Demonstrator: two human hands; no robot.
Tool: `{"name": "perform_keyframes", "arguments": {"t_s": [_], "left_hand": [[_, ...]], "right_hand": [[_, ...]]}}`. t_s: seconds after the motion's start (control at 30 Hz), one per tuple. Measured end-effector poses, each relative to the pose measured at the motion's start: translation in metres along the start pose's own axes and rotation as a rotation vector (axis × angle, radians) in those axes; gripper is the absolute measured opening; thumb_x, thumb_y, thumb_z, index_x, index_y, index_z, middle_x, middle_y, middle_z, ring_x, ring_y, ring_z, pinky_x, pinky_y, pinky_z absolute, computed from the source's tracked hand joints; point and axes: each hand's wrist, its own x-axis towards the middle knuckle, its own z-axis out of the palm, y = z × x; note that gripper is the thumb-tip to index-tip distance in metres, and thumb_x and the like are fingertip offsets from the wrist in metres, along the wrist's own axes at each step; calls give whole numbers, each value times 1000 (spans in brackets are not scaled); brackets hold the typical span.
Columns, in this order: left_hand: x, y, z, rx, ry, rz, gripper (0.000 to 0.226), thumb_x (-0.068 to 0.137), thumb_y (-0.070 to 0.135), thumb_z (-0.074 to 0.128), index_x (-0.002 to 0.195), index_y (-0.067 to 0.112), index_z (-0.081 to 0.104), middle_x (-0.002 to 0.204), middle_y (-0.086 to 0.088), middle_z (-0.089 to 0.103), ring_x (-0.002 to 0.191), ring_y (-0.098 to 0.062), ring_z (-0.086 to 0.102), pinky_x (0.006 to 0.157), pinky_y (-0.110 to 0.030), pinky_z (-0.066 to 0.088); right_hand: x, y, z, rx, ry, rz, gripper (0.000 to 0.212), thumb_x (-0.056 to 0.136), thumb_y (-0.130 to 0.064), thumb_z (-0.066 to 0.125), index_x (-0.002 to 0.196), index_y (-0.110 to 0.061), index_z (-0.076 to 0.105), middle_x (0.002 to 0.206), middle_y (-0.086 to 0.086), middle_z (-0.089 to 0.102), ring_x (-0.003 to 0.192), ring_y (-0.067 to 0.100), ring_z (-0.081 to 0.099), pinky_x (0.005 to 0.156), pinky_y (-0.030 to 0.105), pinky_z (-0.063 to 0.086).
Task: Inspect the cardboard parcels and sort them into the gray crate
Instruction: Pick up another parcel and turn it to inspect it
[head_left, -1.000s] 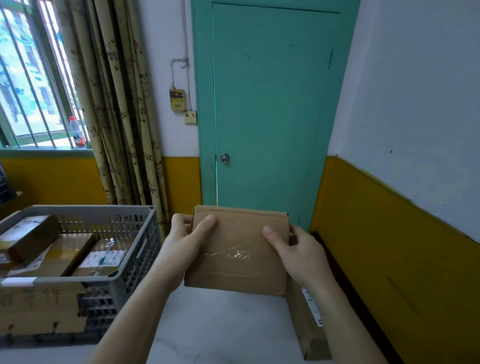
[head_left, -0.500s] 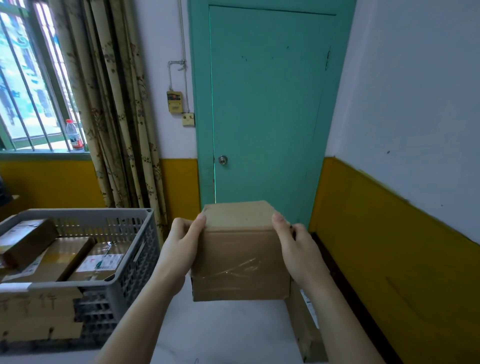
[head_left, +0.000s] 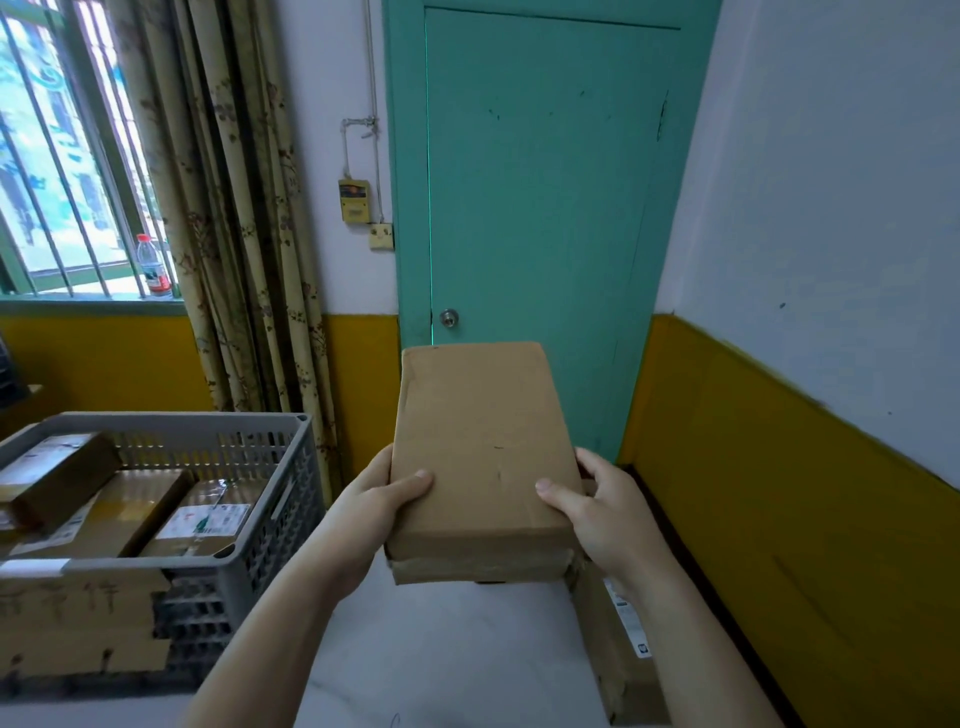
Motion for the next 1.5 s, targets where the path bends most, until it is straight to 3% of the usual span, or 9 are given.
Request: {"name": "perform_keyframes", "arguments": {"t_s": [0.23, 0.37, 0.5, 0.57, 0.73, 0.93, 1.1, 1.37, 1.5], "left_hand": [[3, 7, 4, 159, 133, 47, 57, 90, 53, 70, 136, 33, 42, 123, 7, 63, 105, -17, 69, 74, -29, 58], [4, -1, 1, 157, 144, 60, 56, 91, 37, 76, 135, 33, 42, 126, 7, 62, 108, -16, 67, 76, -30, 58], [6, 3, -2, 182, 144, 99, 80, 84, 55, 76, 151, 31, 38, 133, 6, 58, 114, -19, 65, 83, -36, 60], [7, 5, -2, 318, 198, 142, 76, 86, 67, 64, 151, 34, 42, 140, 3, 53, 115, -20, 63, 91, -43, 59], [10, -5, -4, 327, 199, 145, 61, 94, 56, 63, 147, 32, 46, 136, 0, 58, 113, -22, 65, 96, -50, 58], [12, -5, -2, 273, 262, 121, 60, 83, 69, 65, 125, 32, 44, 111, 13, 65, 92, -6, 68, 60, -19, 52], [13, -9, -5, 305, 261, 131, 63, 79, 70, 66, 121, 29, 46, 111, 9, 66, 91, -6, 68, 59, -18, 50], [18, 5, -14, 299, 207, 165, 108, 64, 84, 71, 155, 37, 35, 141, 2, 50, 119, -23, 61, 96, -49, 58], [18, 1, -9, 219, 281, 219, 88, 75, 74, 65, 147, 28, 45, 132, 3, 62, 108, -12, 66, 74, -27, 57]], "right_hand": [[6, 8, 8, 28, 91, -7, 31, 90, -40, 76, 109, -38, 51, 109, -18, 67, 98, 4, 66, 70, 19, 52], [4, 13, 8, -24, 70, -40, 33, 88, -35, 79, 102, -47, 52, 93, -36, 61, 85, -11, 62, 59, 8, 47], [5, 8, 4, -99, 32, -109, 23, 88, -49, 75, 106, -51, 61, 104, -28, 67, 97, -4, 64, 75, 19, 55], [6, 7, 6, -131, 23, -131, 26, 87, -53, 73, 109, -40, 70, 111, -13, 70, 103, 6, 64, 86, 30, 57], [1, 11, 9, -188, 89, -158, 15, 86, -49, 76, 99, -44, 70, 96, -29, 60, 90, -13, 56, 65, 7, 41], [8, 3, 9, -122, 109, -130, 25, 85, -52, 76, 93, -36, 60, 92, -29, 61, 82, -20, 58, 60, 4, 44], [9, 10, 10, -168, 92, -127, 27, 88, -50, 75, 102, -34, 58, 93, -30, 58, 86, -19, 58, 59, 2, 42], [7, 3, 17, -143, 15, -193, 40, 88, -58, 69, 123, -54, 47, 106, -46, 54, 97, -24, 55, 78, 3, 42], [1, 8, 24, -151, -1, -179, 88, 71, -59, 85, 143, -40, 39, 132, -25, 58, 121, 0, 57, 104, 30, 49]]}}
